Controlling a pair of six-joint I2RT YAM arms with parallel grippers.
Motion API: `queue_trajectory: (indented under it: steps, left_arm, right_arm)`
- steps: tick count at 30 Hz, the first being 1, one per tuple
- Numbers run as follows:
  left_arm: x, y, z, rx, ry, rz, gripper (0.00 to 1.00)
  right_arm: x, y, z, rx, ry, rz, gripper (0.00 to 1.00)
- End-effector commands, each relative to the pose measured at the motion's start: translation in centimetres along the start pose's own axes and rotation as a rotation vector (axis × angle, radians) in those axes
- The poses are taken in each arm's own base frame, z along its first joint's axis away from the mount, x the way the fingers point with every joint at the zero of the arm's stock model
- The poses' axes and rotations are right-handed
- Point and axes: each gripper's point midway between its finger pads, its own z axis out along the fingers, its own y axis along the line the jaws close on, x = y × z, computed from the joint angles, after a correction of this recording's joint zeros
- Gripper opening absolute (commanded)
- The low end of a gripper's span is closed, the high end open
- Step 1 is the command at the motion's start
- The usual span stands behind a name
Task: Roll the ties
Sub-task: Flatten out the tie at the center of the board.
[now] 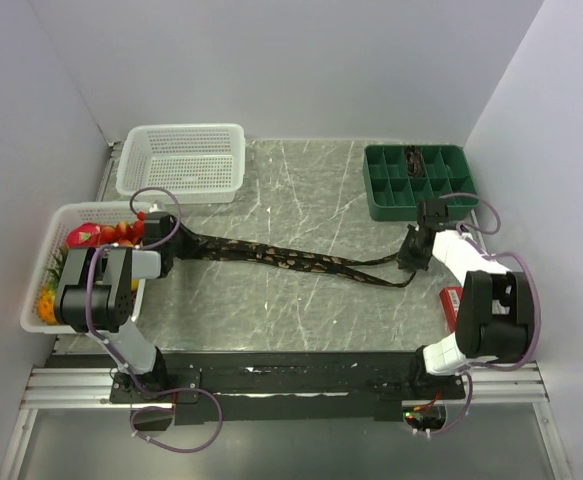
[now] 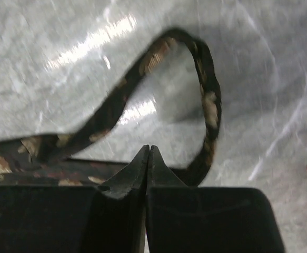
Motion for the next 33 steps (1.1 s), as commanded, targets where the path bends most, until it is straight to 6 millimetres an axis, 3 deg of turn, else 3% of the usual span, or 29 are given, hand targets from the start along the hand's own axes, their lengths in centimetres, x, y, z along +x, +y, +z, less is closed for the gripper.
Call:
queue_trajectory:
  steps: [1,5,8,9,10,12,16,23,30,32,33]
  left_arm:
    - [0.9,0.1,0.0,0.037,0.043,0.010,0.01]
    - [1.7,-1.8,0.1,0.122,0.076,0.079,0.01]
    - [1.6,-3.8,-0.6,0.158,0.056,0.140,0.07]
    - [1.5,-4.4,-0.8,0.164,0.046,0.168,0.08]
    - [1.0,-4.6,-0.9,0.143,0.019,0.183,0.10]
    - [0.7,-6.1,-1.7,0.141,-0.004,0.237,0.18]
    - [-0.1,-7.7,-2.5,0.136,-0.048,0.283,0.26]
    - [0.3,-8.2,-2.7,0.135,-0.046,0.304,0.30]
    - [1.4,-8.3,-1.6,0.124,-0.015,0.328,0.30]
    - [1.7,-8.3,-1.5,0.125,-0.010,0.326,0.30]
    - [1.6,-8.3,-1.4,0.124,-0.011,0.328,0.30]
  right_arm:
    - [-0.7,-0.3,-1.9,-0.003,-0.066,0.013,0.00]
    - [-3.2,0.9,-5.4,-0.069,-0.211,-0.008,0.01]
    - [-4.4,1.3,-6.4,-0.086,-0.257,-0.017,0.15]
    - [-4.5,1.2,-6.3,-0.084,-0.256,-0.024,0.23]
    - [-4.7,1.2,-6.0,-0.082,-0.254,-0.022,0.42]
    - [-4.8,1.2,-4.9,-0.065,-0.218,-0.013,0.68]
    - [-5.6,1.6,-2.6,-0.043,-0.114,0.011,0.83]
    - [-7.0,2.4,0.0,-0.029,-0.044,0.047,0.74]
    - [-6.3,1.7,2.4,0.011,0.011,0.058,0.61]
    - [-6.0,1.6,3.3,0.018,0.054,0.072,0.39]
    - [-5.9,1.6,3.5,0.014,0.064,0.070,0.38]
